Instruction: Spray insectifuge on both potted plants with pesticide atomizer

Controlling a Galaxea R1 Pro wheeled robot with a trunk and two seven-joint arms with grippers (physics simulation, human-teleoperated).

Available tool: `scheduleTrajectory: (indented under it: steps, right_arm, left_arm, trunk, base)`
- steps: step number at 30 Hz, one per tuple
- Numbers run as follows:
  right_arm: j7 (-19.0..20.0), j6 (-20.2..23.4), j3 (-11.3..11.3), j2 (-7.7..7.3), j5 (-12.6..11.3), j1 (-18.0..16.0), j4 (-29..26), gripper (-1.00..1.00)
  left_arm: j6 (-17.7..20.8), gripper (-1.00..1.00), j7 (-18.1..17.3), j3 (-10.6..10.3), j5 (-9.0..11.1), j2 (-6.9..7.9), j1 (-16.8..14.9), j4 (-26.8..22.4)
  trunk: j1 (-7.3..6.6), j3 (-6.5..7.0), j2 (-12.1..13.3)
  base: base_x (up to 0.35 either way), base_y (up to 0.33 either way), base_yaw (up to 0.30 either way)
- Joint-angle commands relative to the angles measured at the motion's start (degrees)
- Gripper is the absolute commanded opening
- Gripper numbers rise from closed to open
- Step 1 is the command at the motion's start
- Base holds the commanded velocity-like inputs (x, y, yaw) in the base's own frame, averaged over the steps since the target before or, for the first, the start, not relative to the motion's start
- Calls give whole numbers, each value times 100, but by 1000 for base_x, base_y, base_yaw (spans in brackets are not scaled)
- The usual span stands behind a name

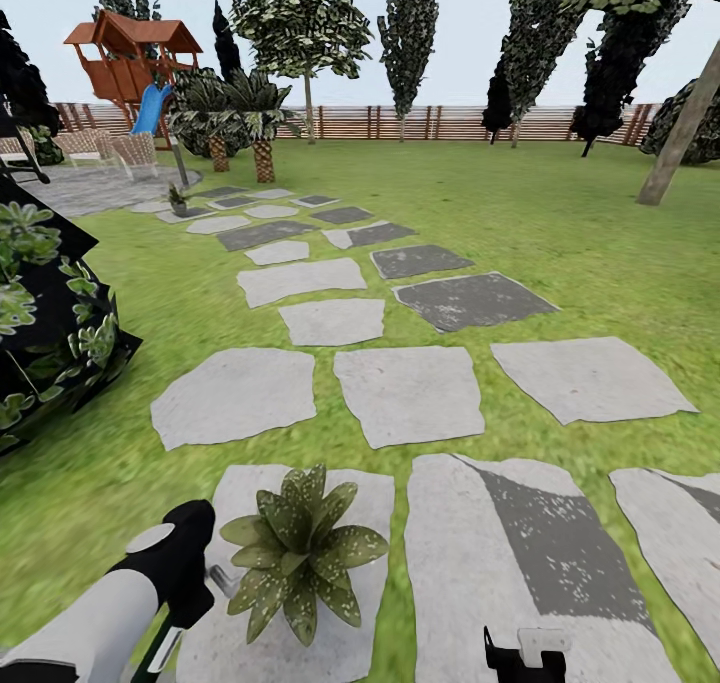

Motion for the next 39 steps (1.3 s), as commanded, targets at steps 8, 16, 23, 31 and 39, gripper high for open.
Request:
scheduleTrajectory:
  steps: [8,16,23,31,39]
  right_arm:
    - [-22,-17,-43,1,65,-4,6,100]
    - [-22,-18,-45,1,65,-4,6,100]
    - [-24,-14,-43,-8,65,-4,6,100]
    - [-22,-14,-43,-8,70,-4,6,100]
    - [-22,-19,-43,0,66,-4,6,100]
  left_arm:
    - [-3,-100,-635,-13,-10,41,-45,-105]
    - [-4,-100,-675,30,16,113,-82,-105]
    - [-639,-100,-1557,26,5,840,0,226]
    - [-580,-100,-1671,20,-28,825,-62,-405]
    - [-639,-100,-1675,-1,-23,700,-102,-1143]
  trunk:
    - [-1,-5,-2]
    - [-1,-5,-2]
    - [-1,-5,-2]
    - [-1,-5,-2]
    - [-1,-5,-2]
  base:
    - [0,0,0]
    - [0,0,0]
    - [0,0,0]
    - [0,0,0]
    - [0,0,0]
